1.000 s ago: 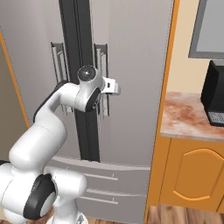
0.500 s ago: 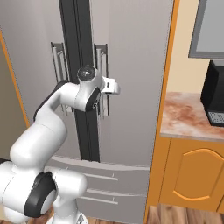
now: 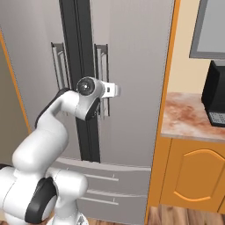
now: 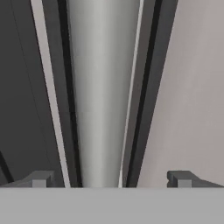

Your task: Retrieve a lemon from the fridge and place it on the cutting board with the fish.

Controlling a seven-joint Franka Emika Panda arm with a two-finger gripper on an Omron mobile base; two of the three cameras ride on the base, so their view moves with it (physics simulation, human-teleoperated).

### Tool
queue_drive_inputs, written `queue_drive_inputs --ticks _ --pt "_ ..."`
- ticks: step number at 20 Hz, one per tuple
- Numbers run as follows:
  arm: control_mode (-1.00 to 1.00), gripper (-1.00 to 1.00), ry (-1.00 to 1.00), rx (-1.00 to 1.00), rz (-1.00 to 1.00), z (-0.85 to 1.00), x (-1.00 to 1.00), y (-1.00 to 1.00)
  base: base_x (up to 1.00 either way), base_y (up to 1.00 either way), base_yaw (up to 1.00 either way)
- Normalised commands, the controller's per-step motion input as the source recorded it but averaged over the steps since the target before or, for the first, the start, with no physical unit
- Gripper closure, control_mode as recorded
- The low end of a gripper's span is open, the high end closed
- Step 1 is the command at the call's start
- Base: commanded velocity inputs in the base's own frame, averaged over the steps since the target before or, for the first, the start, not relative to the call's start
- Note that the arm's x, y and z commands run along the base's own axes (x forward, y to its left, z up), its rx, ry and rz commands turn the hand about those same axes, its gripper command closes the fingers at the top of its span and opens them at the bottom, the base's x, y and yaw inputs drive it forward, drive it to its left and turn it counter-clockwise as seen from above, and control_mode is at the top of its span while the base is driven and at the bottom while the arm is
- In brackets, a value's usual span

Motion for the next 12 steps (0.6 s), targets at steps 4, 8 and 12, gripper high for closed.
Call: queue_drive_inputs --ticks 4,8,12 --pt "-1.00 -1.00 -0.16 0.02 0.02 -0.01 0.50 0.00 0.00 0.00 0.00" --pt "-1.00 1.00 -0.04 0.02 0.08 0.00 0.48 -0.04 0.00 0.00 0.00" --pt "-1.00 1.00 0.00 0.00 0.05 0.02 0.24 -0.03 0.00 0.00 0.00"
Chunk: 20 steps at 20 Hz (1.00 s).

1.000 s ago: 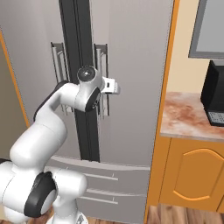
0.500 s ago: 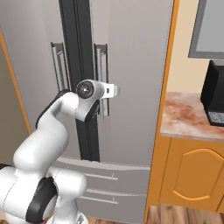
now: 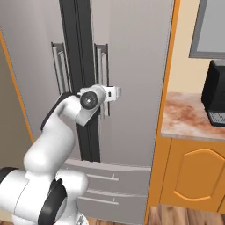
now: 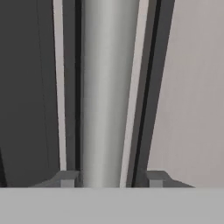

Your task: Retrieve a lemon from the fridge and place it on the cutting board with the fish.

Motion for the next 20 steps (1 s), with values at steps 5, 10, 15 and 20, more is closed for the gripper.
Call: queue_drive_inputs --ticks 5,10,15,20 --pt "-1.00 1.00 0.06 0.00 0.00 0.27 -0.08 -0.01 0.00 0.00 0.00" --pt "-1.00 1.00 0.00 0.00 0.00 0.43 -0.80 -0.19 0.00 0.00 0.00" --pt "-1.00 1.00 0.06 0.01 0.00 0.24 -1.00 -0.81 0.00 0.00 0.00" --pt "-1.00 1.00 0.27 0.02 0.00 0.06 -1.00 -1.00 0.00 0.00 0.00"
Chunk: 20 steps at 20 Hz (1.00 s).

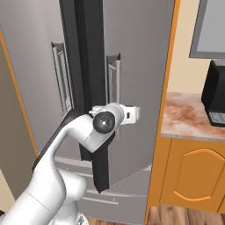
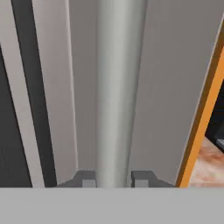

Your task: Retrieve a lemon from the fridge and place it on the cutting board with the fish.

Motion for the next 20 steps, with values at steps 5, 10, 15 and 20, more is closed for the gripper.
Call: queue_drive_inputs --ticks 5,10,15,20 --pt "-1.00 1.00 0.21 0.01 0.00 -0.03 -1.00 -1.00 0.00 0.00 0.00" --pt "-1.00 1.00 0.07 0.00 -0.01 -0.12 -0.53 -0.51 0.00 0.00 0.00" --pt "-1.00 -1.00 0.01 -0.07 -0.02 0.10 -0.49 0.21 0.00 0.00 0.00" --pt "-1.00 -1.00 0.02 -0.21 -0.12 0.61 -1.00 0.55 0.00 0.00 0.00"
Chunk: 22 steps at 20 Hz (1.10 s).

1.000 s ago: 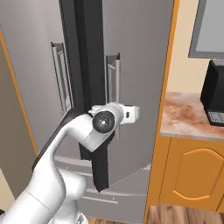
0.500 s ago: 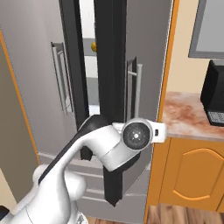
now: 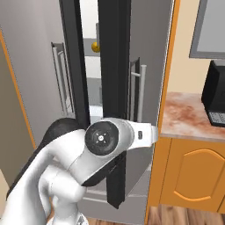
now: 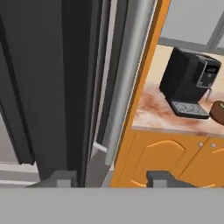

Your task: Retrieve a lemon from the fridge and place it on the cutting board with the fish.

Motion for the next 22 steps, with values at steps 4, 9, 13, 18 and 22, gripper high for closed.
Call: queue_drive_inputs --ticks 4,9,13,18,22 --pt "-1.00 -1.00 0.22 -0.37 -0.17 0.41 -0.51 0.95 0.00 0.00 0.00" --pt "-1.00 -1.00 0.66 -0.47 -0.08 0.00 0.48 1.00 0.00 0.00 0.00" --pt "-1.00 -1.00 0.57 -0.34 -0.06 0.38 0.74 0.61 0.00 0.00 0.00" --pt "-1.00 -1.00 0.29 -0.17 0.00 0.19 0.59 0.08 0.00 0.00 0.00" --pt "-1.00 -1.00 0.06 0.00 0.00 -0.01 0.65 -0.02 0.00 0.00 0.00"
